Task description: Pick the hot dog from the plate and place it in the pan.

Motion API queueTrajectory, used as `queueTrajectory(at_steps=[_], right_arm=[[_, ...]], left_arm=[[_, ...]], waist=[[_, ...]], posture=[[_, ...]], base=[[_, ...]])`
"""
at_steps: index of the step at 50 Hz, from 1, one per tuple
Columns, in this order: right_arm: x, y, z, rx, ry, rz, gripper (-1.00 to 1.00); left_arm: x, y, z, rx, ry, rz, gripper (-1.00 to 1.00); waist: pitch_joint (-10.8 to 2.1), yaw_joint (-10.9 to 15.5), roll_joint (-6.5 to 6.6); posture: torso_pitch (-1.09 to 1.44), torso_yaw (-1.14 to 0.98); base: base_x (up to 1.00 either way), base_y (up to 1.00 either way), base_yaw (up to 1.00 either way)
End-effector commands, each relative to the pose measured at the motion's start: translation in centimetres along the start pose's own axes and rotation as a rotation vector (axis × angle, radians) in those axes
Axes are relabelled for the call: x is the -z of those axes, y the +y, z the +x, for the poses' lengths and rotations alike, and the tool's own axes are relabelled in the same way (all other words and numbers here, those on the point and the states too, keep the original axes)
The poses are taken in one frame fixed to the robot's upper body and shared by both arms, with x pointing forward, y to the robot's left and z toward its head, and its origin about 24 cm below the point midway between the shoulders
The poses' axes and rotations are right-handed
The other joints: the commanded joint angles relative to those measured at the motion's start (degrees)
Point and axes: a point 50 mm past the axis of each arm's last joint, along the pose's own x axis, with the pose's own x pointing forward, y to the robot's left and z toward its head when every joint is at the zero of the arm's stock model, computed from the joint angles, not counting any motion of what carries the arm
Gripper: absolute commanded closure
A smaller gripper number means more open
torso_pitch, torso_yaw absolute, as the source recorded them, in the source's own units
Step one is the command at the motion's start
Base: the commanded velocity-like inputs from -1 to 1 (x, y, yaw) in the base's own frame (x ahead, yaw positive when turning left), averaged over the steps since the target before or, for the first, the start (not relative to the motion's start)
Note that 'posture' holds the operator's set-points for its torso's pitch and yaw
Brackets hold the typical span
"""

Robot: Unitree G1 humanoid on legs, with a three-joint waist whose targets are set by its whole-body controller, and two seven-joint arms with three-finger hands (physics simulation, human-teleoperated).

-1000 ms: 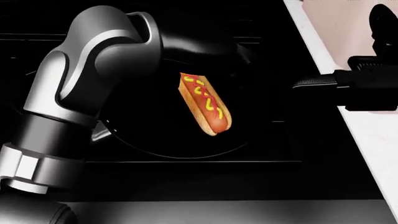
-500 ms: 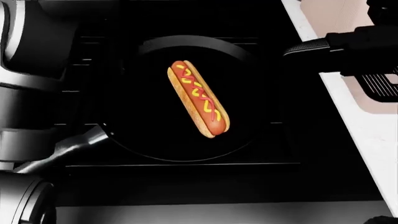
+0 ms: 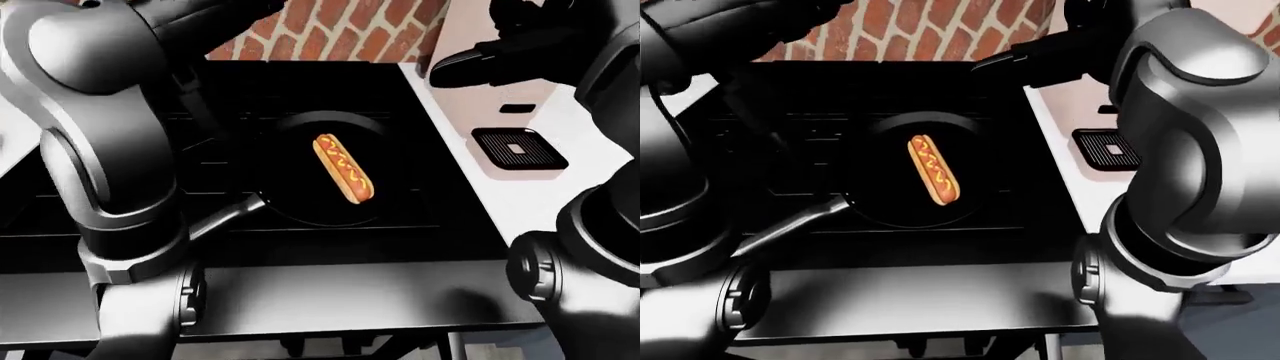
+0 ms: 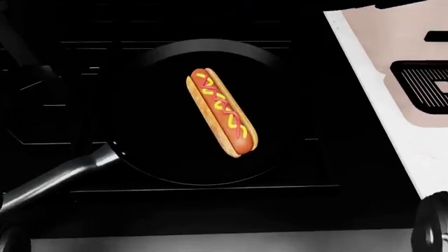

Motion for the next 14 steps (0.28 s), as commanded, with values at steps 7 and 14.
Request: queueTrajectory(at_steps=[7, 14], right_arm=[[-2.3, -0.7, -0.6, 0.031, -0.083, -0.014, -1.00], [-3.2, -0.3, -0.6, 0.022, -0.085, -0.036, -1.00]], left_arm=[[-0.9, 2.5, -1.8, -0.218, 0.024, -0.173, -1.00], [-0.9, 2.8, -2.4, -0.411, 0.001, -0.357, -1.00]], waist=[[-1.51, -0.1, 0.08], [-1.25, -0.2, 0.02]], posture=[[0.00, 0.00], [0.00, 0.00]], base=[[0.00, 0.00, 0.00], [0.00, 0.00, 0.00]])
